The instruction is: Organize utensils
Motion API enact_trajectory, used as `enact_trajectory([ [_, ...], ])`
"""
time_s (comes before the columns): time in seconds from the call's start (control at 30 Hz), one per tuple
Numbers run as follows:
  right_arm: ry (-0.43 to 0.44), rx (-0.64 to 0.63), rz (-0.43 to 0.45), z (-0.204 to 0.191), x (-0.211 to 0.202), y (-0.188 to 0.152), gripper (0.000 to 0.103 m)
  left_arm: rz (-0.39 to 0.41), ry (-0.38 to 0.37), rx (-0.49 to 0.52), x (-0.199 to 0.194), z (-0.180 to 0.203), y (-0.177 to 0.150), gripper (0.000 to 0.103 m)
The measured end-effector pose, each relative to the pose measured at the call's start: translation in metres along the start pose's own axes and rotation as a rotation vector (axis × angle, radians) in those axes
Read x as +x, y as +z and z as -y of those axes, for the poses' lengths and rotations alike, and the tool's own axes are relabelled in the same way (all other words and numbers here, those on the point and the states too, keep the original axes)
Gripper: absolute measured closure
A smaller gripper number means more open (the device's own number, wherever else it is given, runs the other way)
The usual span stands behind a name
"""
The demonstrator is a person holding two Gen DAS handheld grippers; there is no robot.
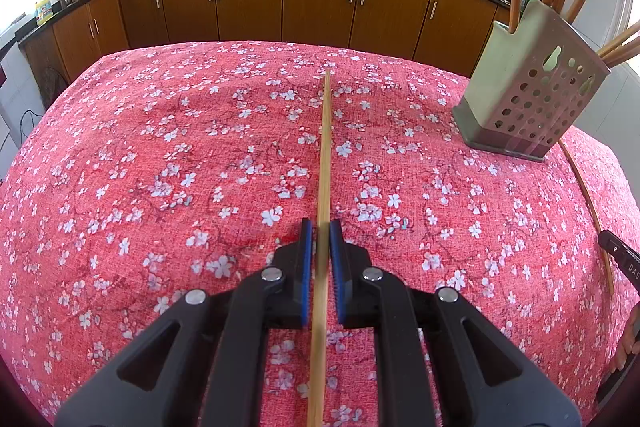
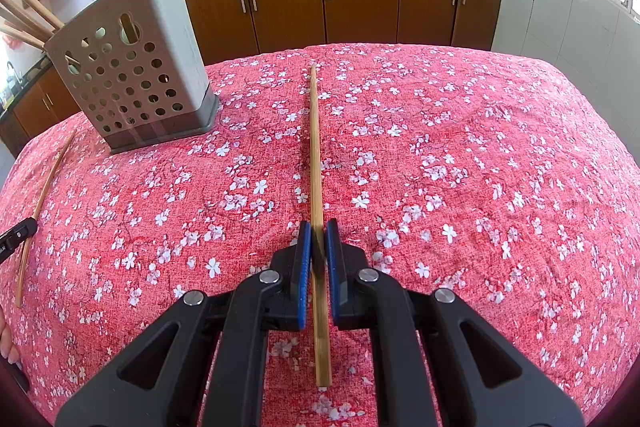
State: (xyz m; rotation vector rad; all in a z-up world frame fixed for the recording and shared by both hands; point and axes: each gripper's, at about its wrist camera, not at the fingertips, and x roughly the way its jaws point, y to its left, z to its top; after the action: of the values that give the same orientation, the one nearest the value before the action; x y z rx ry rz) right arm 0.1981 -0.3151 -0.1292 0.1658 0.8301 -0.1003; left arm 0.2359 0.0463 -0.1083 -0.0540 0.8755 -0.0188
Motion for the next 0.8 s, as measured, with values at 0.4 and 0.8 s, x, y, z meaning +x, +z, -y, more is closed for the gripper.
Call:
enact_trajectory([
  [0.4, 0.001, 0.000, 0.000, 0.0002, -0.0002, 0.0000, 0.095, -0.001, 0.000, 0.000, 0.0003, 0.0005, 0.0001, 0.090],
  [0.8, 0.001, 0.001, 0.001, 0.0004, -0.0003, -0.0001, 0.095, -0.001, 0.000, -0.001, 0.0006, 0.0020, 0.0001, 0.090],
])
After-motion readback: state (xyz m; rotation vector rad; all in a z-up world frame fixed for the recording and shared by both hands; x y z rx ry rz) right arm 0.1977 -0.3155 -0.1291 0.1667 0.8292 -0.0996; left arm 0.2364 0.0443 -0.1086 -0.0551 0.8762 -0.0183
